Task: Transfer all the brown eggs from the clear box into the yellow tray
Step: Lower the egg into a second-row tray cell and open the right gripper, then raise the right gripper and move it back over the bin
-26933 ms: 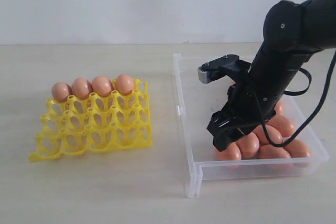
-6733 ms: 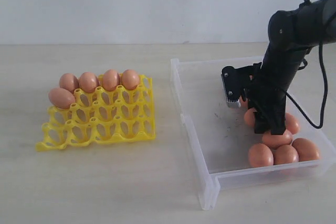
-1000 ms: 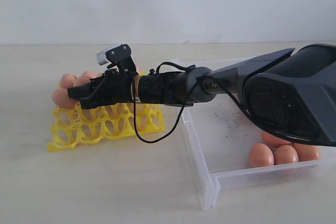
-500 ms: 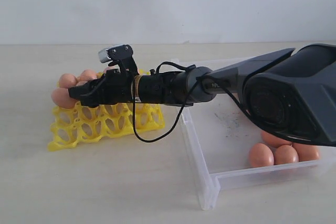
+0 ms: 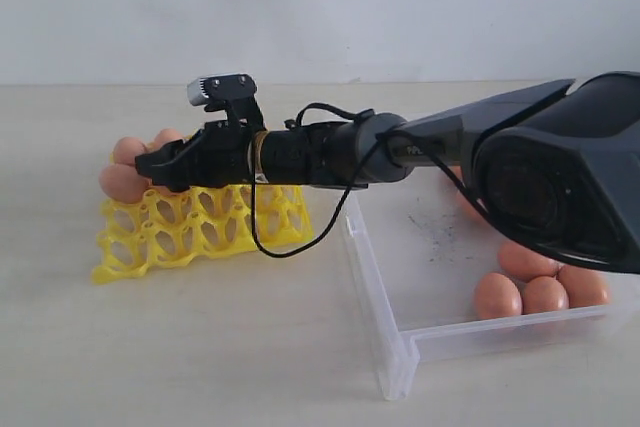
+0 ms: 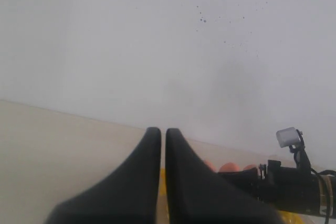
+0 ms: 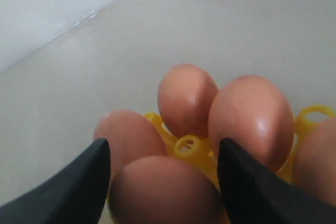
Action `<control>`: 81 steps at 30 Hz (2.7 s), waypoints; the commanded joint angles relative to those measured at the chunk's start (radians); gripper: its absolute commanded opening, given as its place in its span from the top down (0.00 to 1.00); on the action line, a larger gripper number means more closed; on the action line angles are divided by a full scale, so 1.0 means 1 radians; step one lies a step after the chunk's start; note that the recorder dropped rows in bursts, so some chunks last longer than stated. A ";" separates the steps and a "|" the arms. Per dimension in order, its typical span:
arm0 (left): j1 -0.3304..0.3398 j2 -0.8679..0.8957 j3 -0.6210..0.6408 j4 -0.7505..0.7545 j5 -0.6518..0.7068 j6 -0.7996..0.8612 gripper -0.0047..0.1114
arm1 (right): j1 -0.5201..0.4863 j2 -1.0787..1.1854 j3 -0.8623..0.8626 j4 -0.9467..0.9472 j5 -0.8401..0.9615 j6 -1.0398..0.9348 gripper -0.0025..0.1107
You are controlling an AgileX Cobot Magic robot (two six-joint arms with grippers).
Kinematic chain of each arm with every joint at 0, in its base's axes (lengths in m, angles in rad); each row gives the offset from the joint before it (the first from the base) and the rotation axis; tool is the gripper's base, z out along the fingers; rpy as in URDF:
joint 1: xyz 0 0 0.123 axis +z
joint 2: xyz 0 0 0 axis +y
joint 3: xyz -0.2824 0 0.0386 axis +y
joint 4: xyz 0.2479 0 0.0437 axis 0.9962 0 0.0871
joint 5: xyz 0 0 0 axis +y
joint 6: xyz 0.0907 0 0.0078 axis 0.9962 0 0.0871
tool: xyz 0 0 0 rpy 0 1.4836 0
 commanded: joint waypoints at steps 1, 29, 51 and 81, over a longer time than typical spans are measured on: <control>-0.004 -0.003 -0.003 -0.003 0.000 0.009 0.93 | -0.001 -0.071 -0.001 -0.005 0.045 -0.010 0.48; -0.004 -0.003 -0.003 -0.003 0.000 0.009 0.93 | 0.157 -0.116 -0.003 -0.690 0.418 0.295 0.98; -0.004 -0.003 -0.003 -0.003 0.000 0.009 0.93 | 0.161 -0.086 -0.087 -0.679 0.433 0.243 0.98; -0.004 -0.003 -0.003 -0.003 0.000 0.009 0.93 | 0.076 -0.352 0.070 -0.690 0.583 0.331 0.98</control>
